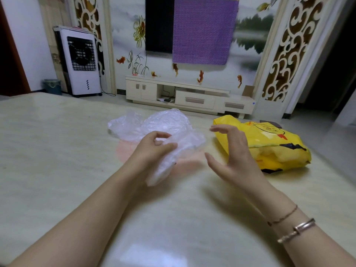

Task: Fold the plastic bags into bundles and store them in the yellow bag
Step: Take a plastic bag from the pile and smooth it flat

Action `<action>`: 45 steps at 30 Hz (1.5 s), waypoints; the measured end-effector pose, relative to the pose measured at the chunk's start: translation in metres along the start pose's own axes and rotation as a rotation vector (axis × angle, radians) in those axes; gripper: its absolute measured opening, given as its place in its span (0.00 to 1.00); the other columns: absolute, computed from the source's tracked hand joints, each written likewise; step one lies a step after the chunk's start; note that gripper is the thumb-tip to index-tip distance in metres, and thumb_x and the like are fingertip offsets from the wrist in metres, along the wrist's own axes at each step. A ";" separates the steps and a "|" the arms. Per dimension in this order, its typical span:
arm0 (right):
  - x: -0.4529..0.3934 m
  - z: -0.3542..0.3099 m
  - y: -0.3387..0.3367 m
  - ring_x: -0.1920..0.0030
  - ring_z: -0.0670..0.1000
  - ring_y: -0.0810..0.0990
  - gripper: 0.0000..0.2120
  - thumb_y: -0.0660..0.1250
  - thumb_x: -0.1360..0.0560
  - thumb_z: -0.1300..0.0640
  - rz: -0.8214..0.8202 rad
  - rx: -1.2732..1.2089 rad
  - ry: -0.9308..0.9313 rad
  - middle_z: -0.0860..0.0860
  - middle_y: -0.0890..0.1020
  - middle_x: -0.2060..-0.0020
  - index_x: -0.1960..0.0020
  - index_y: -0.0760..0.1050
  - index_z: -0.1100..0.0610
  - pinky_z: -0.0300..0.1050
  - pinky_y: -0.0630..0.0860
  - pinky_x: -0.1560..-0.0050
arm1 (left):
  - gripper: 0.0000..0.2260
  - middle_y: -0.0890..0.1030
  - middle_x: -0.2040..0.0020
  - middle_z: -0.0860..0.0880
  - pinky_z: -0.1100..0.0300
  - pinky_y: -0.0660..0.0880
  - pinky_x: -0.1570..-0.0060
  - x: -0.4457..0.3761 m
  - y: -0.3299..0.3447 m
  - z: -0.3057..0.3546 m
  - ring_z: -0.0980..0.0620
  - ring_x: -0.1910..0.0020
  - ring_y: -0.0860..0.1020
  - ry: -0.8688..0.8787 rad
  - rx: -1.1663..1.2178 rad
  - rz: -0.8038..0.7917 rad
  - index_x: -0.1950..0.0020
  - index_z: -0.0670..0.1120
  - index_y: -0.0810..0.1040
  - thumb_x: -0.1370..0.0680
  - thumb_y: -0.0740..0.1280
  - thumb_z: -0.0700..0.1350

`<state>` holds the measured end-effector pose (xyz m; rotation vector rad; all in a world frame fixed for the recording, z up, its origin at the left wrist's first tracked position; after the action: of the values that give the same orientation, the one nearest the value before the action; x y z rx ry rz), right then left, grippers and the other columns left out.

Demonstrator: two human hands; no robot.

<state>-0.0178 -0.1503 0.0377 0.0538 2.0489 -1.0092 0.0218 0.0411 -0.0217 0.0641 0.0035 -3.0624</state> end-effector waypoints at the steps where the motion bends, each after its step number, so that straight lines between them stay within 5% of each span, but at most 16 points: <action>1: 0.002 -0.006 0.006 0.38 0.48 0.68 0.24 0.68 0.29 0.51 -0.038 0.046 -0.074 0.45 0.71 0.38 0.35 0.66 0.52 0.35 0.62 0.36 | 0.13 0.82 0.53 0.46 0.49 0.79 0.53 -0.002 -0.004 -0.004 0.46 0.64 0.81 -0.016 0.009 0.060 0.42 0.45 0.76 0.25 0.72 0.40; 6: 0.010 -0.030 0.041 0.39 0.53 0.68 0.28 0.72 0.33 0.51 -0.191 0.222 -0.253 0.47 0.69 0.37 0.37 0.65 0.48 0.47 0.67 0.37 | 0.10 0.80 0.51 0.45 0.60 0.74 0.66 -0.007 0.004 -0.028 0.50 0.60 0.80 -0.161 0.140 0.032 0.41 0.43 0.73 0.22 0.67 0.39; 12: 0.016 -0.043 0.056 0.52 0.53 0.73 0.13 0.69 0.33 0.62 -0.277 0.212 -0.389 0.50 0.76 0.50 0.51 0.72 0.54 0.49 0.72 0.55 | 0.15 0.81 0.47 0.39 0.57 0.78 0.66 -0.008 0.017 -0.040 0.47 0.58 0.83 -0.213 0.175 -0.095 0.36 0.36 0.72 0.24 0.63 0.33; 16: 0.017 -0.030 0.054 0.53 0.52 0.75 0.07 0.65 0.30 0.62 -0.386 0.013 -0.256 0.47 0.78 0.56 0.53 0.74 0.55 0.52 0.73 0.55 | 0.21 0.75 0.42 0.46 0.52 0.80 0.54 -0.010 -0.003 -0.022 0.51 0.51 0.78 -0.019 -0.114 0.122 0.38 0.47 0.67 0.27 0.67 0.32; 20: 0.018 -0.019 0.044 0.51 0.45 0.76 0.05 0.66 0.29 0.59 -0.413 -0.134 -0.076 0.42 0.79 0.57 0.54 0.76 0.52 0.48 0.73 0.50 | 0.14 0.78 0.49 0.53 0.66 0.72 0.57 0.004 -0.003 0.021 0.55 0.55 0.76 0.303 -0.380 0.119 0.47 0.49 0.76 0.30 0.70 0.35; 25: 0.018 -0.009 0.046 0.55 0.42 0.78 0.03 0.68 0.30 0.58 -0.466 -0.247 0.111 0.42 0.81 0.61 0.59 0.78 0.51 0.39 0.72 0.49 | 0.05 0.84 0.63 0.49 0.62 0.74 0.57 0.010 0.030 -0.001 0.54 0.65 0.76 0.092 -0.405 -0.253 0.50 0.44 0.80 0.22 0.64 0.39; 30: 0.013 0.005 0.053 0.65 0.46 0.77 0.07 0.69 0.26 0.60 -0.358 -0.469 0.308 0.56 0.80 0.66 0.60 0.77 0.64 0.42 0.73 0.59 | 0.13 0.78 0.64 0.47 0.60 0.72 0.62 0.000 0.027 -0.019 0.51 0.67 0.75 -0.016 -0.445 -0.188 0.51 0.44 0.78 0.17 0.58 0.50; 34: 0.012 0.033 0.058 0.70 0.49 0.75 0.11 0.70 0.25 0.59 -0.228 -0.459 0.506 0.52 0.77 0.71 0.64 0.73 0.60 0.44 0.73 0.67 | 0.19 0.82 0.60 0.47 0.56 0.75 0.53 -0.001 0.026 -0.021 0.51 0.63 0.79 -0.031 -0.480 -0.165 0.48 0.46 0.76 0.21 0.60 0.61; 39: 0.013 0.045 0.058 0.69 0.46 0.70 0.13 0.74 0.31 0.56 -0.213 -0.107 0.500 0.47 0.74 0.69 0.62 0.68 0.54 0.42 0.66 0.66 | 0.16 0.82 0.56 0.47 0.60 0.72 0.62 -0.001 0.026 -0.023 0.53 0.66 0.77 -0.011 -0.605 -0.149 0.41 0.48 0.72 0.25 0.71 0.47; 42: 0.010 0.037 0.055 0.71 0.44 0.67 0.16 0.72 0.32 0.60 -0.189 -0.156 0.443 0.47 0.72 0.70 0.61 0.64 0.53 0.42 0.64 0.66 | 0.16 0.83 0.54 0.46 0.61 0.69 0.66 -0.001 0.025 -0.022 0.54 0.68 0.75 -0.005 -0.614 -0.136 0.40 0.47 0.72 0.25 0.70 0.44; 45: 0.005 0.016 0.045 0.63 0.42 0.72 0.08 0.68 0.30 0.60 -0.181 -0.282 0.276 0.44 0.75 0.63 0.57 0.69 0.53 0.35 0.66 0.62 | 0.16 0.82 0.56 0.47 0.60 0.68 0.66 0.000 0.026 -0.022 0.55 0.68 0.74 -0.003 -0.610 -0.133 0.40 0.48 0.71 0.26 0.70 0.43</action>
<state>0.0057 -0.1324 0.0000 -0.1499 2.4680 -0.8460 0.0248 0.0148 -0.0438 0.0212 0.9625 -3.0364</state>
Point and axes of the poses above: each hand's wrist, its own x-axis away from the middle knuckle, its own y-axis out of the palm, z = x × y, the point moved 9 cm from there along -x, towards the middle knuckle
